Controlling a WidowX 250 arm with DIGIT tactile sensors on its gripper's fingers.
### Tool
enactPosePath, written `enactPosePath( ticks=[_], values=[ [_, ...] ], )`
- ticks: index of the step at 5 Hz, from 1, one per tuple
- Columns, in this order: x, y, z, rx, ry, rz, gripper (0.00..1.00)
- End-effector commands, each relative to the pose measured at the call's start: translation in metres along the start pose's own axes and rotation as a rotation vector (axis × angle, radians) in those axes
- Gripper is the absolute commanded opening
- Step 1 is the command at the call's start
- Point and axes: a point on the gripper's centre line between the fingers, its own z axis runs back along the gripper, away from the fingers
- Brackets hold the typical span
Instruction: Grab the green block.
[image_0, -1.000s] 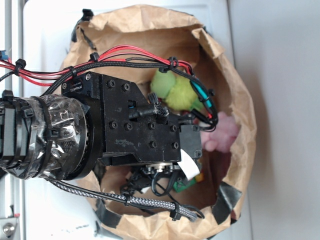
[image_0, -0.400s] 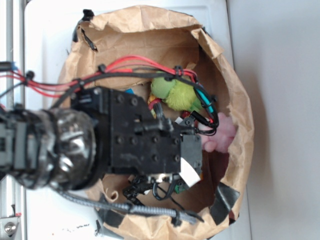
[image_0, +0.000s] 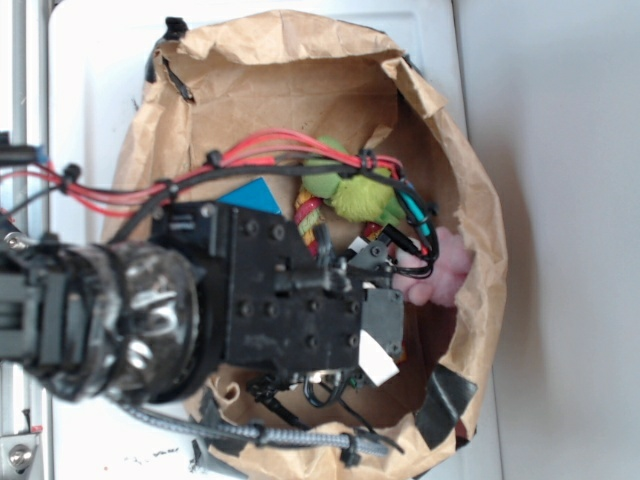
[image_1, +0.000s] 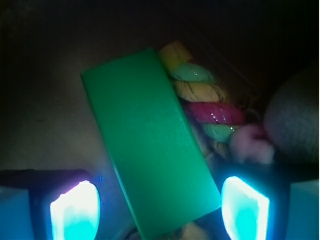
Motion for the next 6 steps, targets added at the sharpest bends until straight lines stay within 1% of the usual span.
enactPosePath(
  ticks=[1,2,4,6],
  values=[
    [0.010,-0.012,0.007,0.016,-0.034,-0.043,1.00],
    [0.007,-0.016,0.006,0.025,-0.035,-0.057,1.00],
    [-0.004,-0.020,0.010,0.020,-0.058,-0.088,1.00],
    [0.000,-0.017,0.010,0.013,-0.050,-0.079,1.00]
  ],
)
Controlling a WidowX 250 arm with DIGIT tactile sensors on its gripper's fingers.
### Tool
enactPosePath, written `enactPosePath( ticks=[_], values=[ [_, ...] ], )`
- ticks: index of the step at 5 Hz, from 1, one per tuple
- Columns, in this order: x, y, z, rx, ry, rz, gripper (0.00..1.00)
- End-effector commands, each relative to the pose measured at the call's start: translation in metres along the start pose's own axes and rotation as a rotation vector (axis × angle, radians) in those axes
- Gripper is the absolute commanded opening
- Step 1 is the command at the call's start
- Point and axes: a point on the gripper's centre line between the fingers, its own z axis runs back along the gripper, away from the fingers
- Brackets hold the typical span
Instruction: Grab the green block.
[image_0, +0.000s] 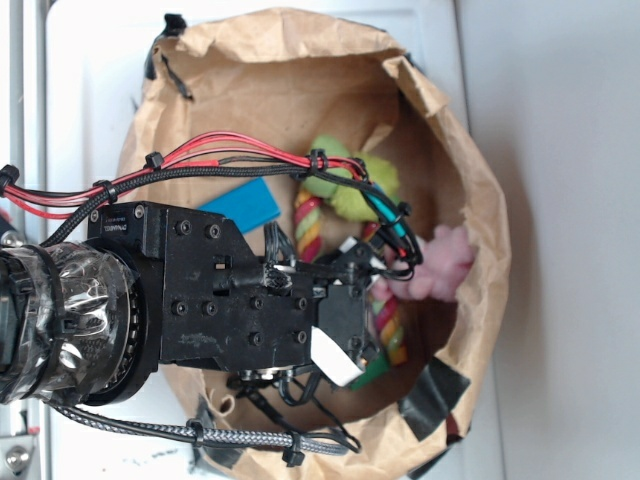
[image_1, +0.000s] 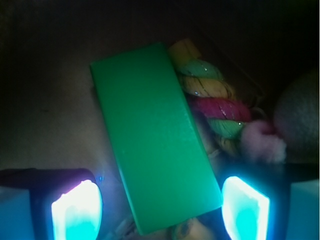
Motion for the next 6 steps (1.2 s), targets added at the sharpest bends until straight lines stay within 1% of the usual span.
enactPosePath(
  ticks=[1,2,3,6],
  values=[
    [0.0163,0.0024,0.0113,0.013,-0.027,-0.008,1.00],
    [0.0182,0.0046,0.0115,0.009,-0.024,0.000,1.00],
    [0.0211,0.0104,0.0136,-0.001,-0.025,0.019,0.00],
    [0.0209,0.0103,0.0135,0.005,-0.030,0.025,0.00]
  ],
)
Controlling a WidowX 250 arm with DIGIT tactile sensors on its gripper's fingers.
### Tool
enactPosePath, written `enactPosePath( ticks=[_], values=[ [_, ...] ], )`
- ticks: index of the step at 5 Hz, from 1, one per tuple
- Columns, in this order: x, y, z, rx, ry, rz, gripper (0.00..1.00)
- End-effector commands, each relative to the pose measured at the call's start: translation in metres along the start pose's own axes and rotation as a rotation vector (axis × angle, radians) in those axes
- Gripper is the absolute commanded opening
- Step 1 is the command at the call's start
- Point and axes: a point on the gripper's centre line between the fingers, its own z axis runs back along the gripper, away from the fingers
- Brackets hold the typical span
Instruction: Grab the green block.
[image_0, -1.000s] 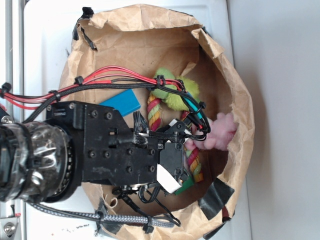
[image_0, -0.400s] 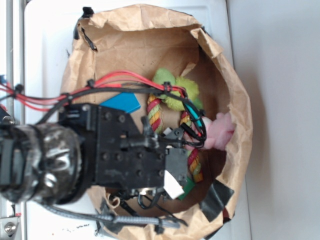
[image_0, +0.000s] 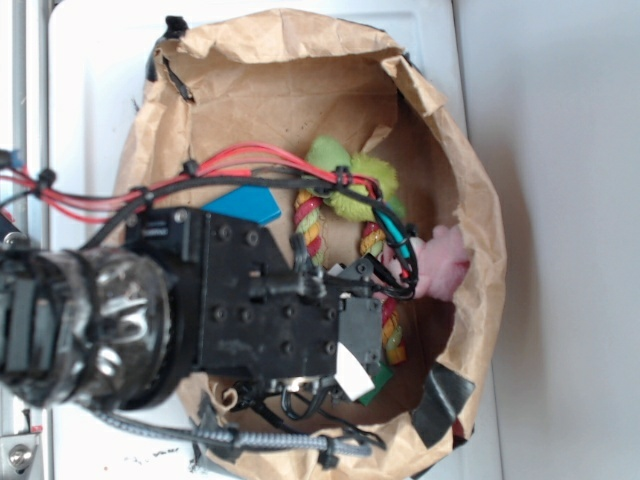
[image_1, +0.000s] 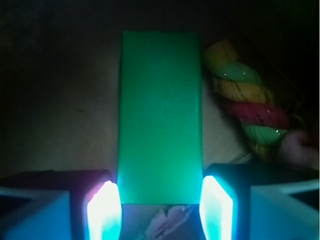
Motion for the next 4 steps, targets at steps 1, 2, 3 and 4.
enactPosePath(
  ticks=[1,2,3,4],
  values=[
    [0.012,0.003,0.010,0.026,-0.032,0.011,0.00],
    [0.015,0.011,0.014,0.015,-0.030,0.044,0.00],
    [0.020,0.033,0.026,-0.030,-0.063,0.105,0.00],
    [0.014,0.043,0.063,-0.066,-0.111,0.143,0.00]
  ],
)
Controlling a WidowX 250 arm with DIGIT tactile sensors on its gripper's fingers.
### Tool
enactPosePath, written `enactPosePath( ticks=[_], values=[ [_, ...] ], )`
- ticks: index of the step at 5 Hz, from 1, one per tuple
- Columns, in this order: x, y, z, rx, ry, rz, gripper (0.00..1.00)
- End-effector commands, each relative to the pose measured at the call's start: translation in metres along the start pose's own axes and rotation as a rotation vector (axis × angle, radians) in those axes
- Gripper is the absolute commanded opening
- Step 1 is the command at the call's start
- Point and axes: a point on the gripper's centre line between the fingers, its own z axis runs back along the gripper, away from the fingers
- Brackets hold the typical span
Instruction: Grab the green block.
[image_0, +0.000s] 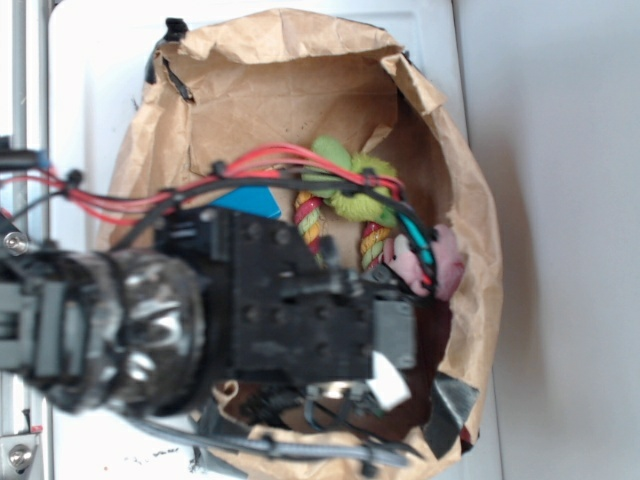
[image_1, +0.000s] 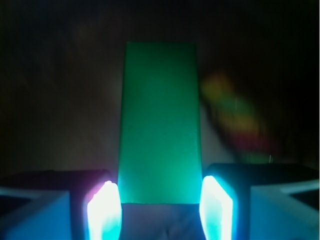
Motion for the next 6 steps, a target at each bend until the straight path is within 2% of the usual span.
enactPosePath(
  ticks=[1,3,4,5,6],
  values=[
    [0.003,0.023,0.073,-0.033,-0.132,0.059,0.00],
    [-0.002,0.028,0.091,-0.012,-0.134,0.097,0.00],
    [-0.013,0.037,0.109,0.031,-0.109,0.160,0.00],
    [-0.027,0.045,0.123,0.099,-0.050,0.233,0.00],
    [-0.044,0.044,0.140,0.064,-0.004,0.258,0.00]
  ],
)
